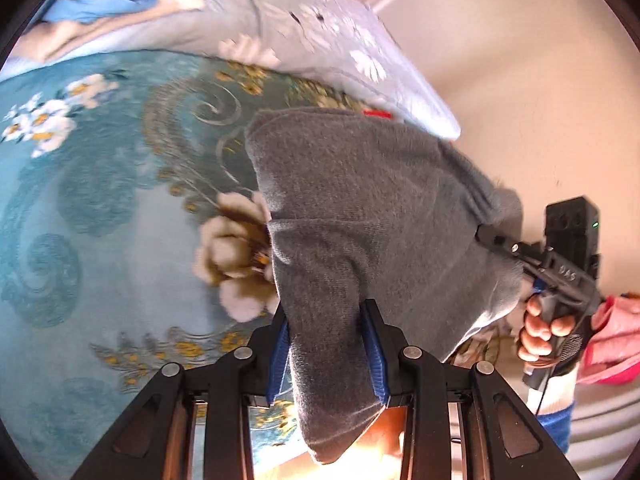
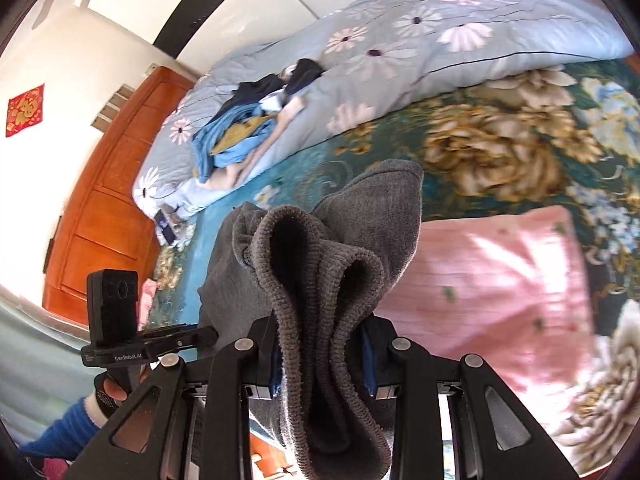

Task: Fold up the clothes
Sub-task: 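Carry the folded sweatpants with both grippers onto the folded pink blanket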

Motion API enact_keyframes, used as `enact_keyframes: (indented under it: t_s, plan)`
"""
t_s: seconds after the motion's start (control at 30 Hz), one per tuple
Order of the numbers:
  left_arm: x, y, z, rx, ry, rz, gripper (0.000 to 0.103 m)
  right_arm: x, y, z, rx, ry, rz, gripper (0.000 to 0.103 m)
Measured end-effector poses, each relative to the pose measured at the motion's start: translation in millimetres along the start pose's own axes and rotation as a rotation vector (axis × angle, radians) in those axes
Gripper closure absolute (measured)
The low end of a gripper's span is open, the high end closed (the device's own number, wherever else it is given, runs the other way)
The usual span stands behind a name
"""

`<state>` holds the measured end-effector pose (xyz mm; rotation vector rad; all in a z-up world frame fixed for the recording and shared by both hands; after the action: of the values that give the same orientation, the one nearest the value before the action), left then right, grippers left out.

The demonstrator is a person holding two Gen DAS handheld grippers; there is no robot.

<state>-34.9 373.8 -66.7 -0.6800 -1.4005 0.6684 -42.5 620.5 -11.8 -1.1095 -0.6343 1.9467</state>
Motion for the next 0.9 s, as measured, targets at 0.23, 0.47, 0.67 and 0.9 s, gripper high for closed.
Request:
enact_keyframes:
  t_s: [0.23,0.47,0.67,0.9]
  plan:
    - [58.7,39.7,-2.3,-0.025,0.140,0.043,0.066,51.2,-19.3,-9.2,0.009,0.059,-0.032,0.071]
    - [53.4,66.6,6.5,-0.008,0.167,0.145,0.068,97.5,-12.2,-25.5,0.016,0.124,-0.028,0.071]
    - [22.8,78.3,10.5,-0.036,0.144,0.198,0.067,126.7,11.0,-36.1,0.001,0.189,-0.017,0.070]
    - [16.6,78.1,4.8,-0.036,0.161,0.240,0.064,152.2,30.8,-49.5,-0.039,0.251,-0.066,0.063]
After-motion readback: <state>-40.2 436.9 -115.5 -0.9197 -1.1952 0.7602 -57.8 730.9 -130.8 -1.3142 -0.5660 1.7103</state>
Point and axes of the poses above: each gripper's, at about its wrist camera, not at the fingertips, and y roughly the way its jaws point, x to its right, z to its top, the point moved 4 cm from there along y, roughly the way its jaws point, and after that the axes turned 15 degrees about -y, right-handed, at the moved point
